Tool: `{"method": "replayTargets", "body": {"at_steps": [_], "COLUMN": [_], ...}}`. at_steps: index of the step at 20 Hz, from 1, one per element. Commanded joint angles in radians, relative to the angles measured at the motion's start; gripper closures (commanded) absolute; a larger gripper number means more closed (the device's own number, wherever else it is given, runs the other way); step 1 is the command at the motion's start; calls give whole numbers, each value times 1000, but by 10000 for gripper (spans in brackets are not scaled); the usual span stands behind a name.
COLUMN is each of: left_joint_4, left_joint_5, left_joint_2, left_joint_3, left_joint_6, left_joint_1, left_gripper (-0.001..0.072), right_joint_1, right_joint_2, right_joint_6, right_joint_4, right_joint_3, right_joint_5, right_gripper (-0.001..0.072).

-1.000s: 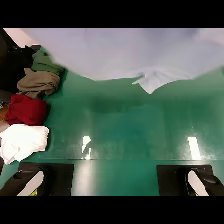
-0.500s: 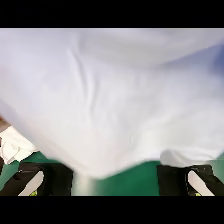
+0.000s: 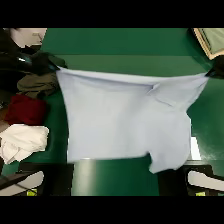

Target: Fold the shirts.

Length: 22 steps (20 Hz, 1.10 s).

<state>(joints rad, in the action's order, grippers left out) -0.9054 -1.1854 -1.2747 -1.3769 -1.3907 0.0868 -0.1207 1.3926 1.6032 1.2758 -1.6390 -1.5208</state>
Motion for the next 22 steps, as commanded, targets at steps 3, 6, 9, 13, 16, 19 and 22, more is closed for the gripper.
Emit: {"method": "replayTargets", "body": {"at_steps": [3,6,9,13,16,19,22], "left_joint_4": [-5,-7,-11,-138,-161,-161,-161], "left_joint_5": [309,426,467,319,256,257,261], "left_joint_2": [-258,-291,-291,-292,-292,-292,-292], "left_joint_3": [-19,-84,-121,-115,-62,26,89], "left_joint_6": [61,122,142,142,142,142,142], "left_joint_1": [-65,-103,-109,-112,-112,-112,-112], "left_gripper": [682,682,682,682,682,682,681], "right_joint_1": [15,39,53,63,64,64,64], "right_joint_2": [203,253,256,247,191,112,62], "right_joint_6": [1,0,-16,-91,-101,-101,-99], "right_joint_4": [1,3,18,37,37,36,34], "right_joint_3": [35,-33,-78,-60,89,281,428], "right_joint_5": [213,327,423,349,351,400,452], "right_gripper": [701,700,701,701,701,701,700]}}
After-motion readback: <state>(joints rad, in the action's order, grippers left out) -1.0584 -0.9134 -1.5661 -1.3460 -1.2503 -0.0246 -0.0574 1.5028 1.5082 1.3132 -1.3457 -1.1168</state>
